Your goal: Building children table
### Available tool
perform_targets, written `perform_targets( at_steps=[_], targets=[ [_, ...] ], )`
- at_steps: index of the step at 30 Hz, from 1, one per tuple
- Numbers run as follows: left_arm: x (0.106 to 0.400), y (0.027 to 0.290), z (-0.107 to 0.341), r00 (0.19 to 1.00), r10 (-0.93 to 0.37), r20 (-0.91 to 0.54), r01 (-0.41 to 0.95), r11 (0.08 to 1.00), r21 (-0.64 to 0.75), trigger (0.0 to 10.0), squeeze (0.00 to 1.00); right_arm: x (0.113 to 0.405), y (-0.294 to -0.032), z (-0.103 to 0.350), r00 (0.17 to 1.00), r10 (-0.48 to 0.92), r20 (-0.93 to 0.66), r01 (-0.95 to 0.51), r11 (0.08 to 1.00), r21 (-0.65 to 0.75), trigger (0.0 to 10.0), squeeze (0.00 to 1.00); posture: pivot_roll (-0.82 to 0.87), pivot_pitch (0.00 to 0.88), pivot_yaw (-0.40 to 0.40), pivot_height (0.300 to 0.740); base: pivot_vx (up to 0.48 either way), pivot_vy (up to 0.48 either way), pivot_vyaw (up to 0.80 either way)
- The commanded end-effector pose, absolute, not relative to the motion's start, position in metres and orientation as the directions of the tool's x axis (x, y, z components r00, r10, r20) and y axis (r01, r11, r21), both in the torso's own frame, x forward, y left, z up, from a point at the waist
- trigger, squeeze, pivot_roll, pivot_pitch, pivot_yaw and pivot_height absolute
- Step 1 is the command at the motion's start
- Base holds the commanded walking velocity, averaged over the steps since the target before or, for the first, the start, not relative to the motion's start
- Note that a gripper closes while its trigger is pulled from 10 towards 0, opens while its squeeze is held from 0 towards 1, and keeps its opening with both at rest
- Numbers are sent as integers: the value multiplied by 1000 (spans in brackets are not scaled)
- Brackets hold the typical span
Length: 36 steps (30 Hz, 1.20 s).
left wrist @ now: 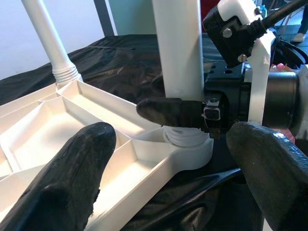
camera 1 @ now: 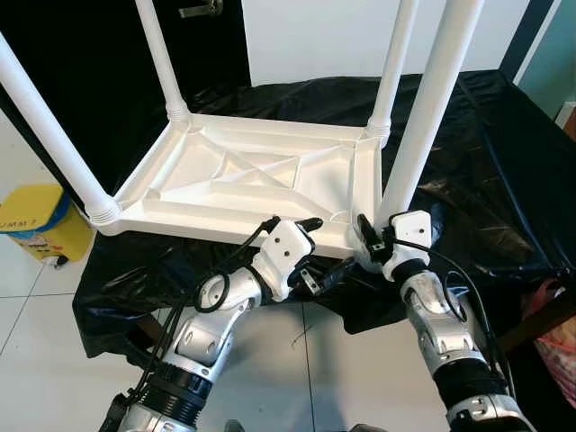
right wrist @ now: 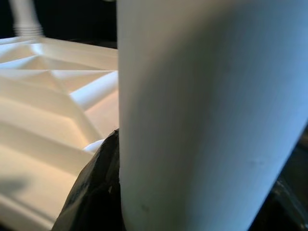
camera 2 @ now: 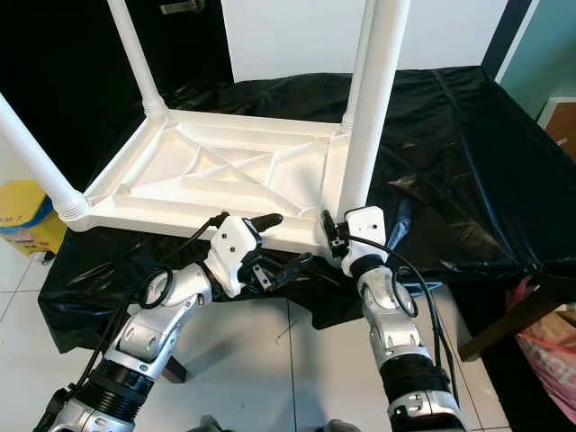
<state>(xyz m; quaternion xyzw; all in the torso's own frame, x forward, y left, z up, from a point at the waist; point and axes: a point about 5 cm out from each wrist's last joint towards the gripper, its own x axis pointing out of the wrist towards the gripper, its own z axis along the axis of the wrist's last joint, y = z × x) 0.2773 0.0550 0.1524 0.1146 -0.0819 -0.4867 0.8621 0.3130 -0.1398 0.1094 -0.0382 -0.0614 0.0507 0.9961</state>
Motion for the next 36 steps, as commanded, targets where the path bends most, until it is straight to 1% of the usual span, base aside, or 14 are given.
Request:
perform_targets(
  at_steps=[1,2,3,6,11,14,21,22,23,24,30,34,35,36],
  targets=[
    [279,55,150,516,-856,19,821,501,275,10000,0,301,-142,78,999,21,-32,-23,997,-77,10000,0,-40,44,-2,740,0,0,0],
    [279,55,150,516,-856,19,821,501,275,10000,0,301,-142,78,999,21,-32,-23,997,-77,10000,0,-40,44,-2,740,0,0,0],
    [279,54,150,522,-853,24,817,508,273,10000,0,298,-136,77,999,-6,-39,4,999,-47,10000,0,-41,43,-4,740,0,0,0],
    [280,53,150,525,-850,30,815,513,268,10000,0,296,-125,80,1000,30,-10,-30,1000,5,10000,0,-42,44,-4,740,0,0,0],
    [281,56,151,536,-843,31,809,524,267,10000,0,297,-122,86,998,60,19,-60,998,-7,10000,0,-46,44,-4,740,0,0,0],
    [284,60,152,551,-834,33,798,538,271,10000,0,298,-125,89,999,34,21,-34,999,-20,10000,0,-39,43,-10,740,0,0,0],
    [283,63,150,560,-828,27,792,544,276,10000,0,297,-122,91,1000,23,20,-22,999,-34,10000,0,-32,42,-16,740,0,0,0],
    [284,65,150,564,-826,26,789,548,278,10000,0,297,-122,92,999,29,27,-28,999,-39,10000,584,-29,41,-18,740,0,0,0],
    [285,66,151,566,-824,26,787,550,279,10000,0,296,-122,93,999,34,33,-32,999,-41,10000,584,-29,41,-18,740,0,0,0],
    [284,65,151,564,-825,27,788,548,281,10000,0,295,-123,94,998,42,46,-41,999,-34,10000,1000,-25,43,-23,740,0,0,0],
    [280,62,150,559,-829,31,792,544,277,10000,0,288,-126,99,992,86,95,-84,996,-30,10000,1000,-25,45,-27,740,0,0,0],
    [277,60,149,558,-829,33,794,545,268,10000,0,282,-135,104,981,144,129,-139,989,-49,10000,1000,-27,44,-33,740,0,0,0],
    [276,59,148,557,-830,34,796,545,265,10000,0,280,-141,106,976,172,135,-167,985,-54,10000,471,-28,44,-34,740,0,0,0],
    [276,59,148,555,-831,32,798,543,263,10000,0,279,-146,108,965,220,142,-212,975,-65,10000,0,-29,44,-34,740,0,0,0]
  ],
)
